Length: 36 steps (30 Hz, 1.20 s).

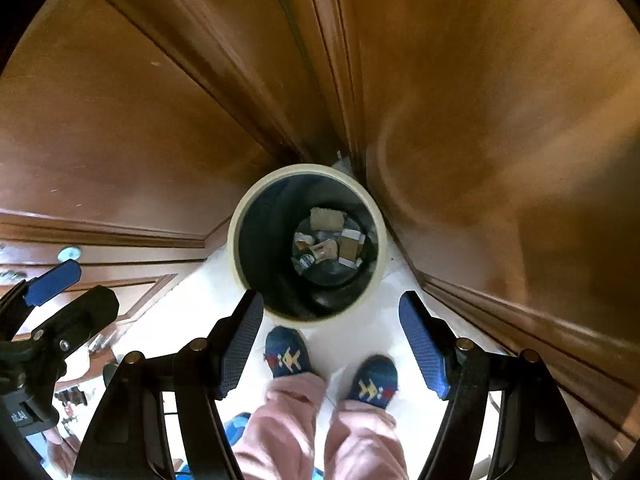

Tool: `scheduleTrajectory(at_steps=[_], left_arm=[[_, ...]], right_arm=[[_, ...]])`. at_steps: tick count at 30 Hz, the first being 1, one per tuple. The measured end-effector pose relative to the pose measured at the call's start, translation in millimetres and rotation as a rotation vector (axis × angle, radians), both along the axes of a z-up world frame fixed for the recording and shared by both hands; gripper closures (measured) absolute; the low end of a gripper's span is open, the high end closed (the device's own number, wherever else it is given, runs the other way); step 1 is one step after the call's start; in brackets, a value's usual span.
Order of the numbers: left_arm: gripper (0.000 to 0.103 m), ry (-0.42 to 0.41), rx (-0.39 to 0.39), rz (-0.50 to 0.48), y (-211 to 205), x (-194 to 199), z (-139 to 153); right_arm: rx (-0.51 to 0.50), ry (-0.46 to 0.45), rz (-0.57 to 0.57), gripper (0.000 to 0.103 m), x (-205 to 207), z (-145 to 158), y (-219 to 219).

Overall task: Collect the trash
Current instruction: 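Raise both open tools and approach the foil and wrappers on the counter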

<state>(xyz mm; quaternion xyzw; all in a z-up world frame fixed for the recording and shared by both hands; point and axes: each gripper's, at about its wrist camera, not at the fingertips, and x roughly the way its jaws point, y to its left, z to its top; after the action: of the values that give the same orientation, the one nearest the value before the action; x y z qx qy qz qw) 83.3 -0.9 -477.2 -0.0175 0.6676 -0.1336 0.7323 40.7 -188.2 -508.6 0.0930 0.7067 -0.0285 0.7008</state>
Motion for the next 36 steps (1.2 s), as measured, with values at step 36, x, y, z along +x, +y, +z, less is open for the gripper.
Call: scheduleTrajectory(at_steps=[36], left_arm=[[0.008,-0.581,0.058,0.255,65,-48,478]], right_arm=[[0.133,-0.573,0.342,0.031,40,525,40]])
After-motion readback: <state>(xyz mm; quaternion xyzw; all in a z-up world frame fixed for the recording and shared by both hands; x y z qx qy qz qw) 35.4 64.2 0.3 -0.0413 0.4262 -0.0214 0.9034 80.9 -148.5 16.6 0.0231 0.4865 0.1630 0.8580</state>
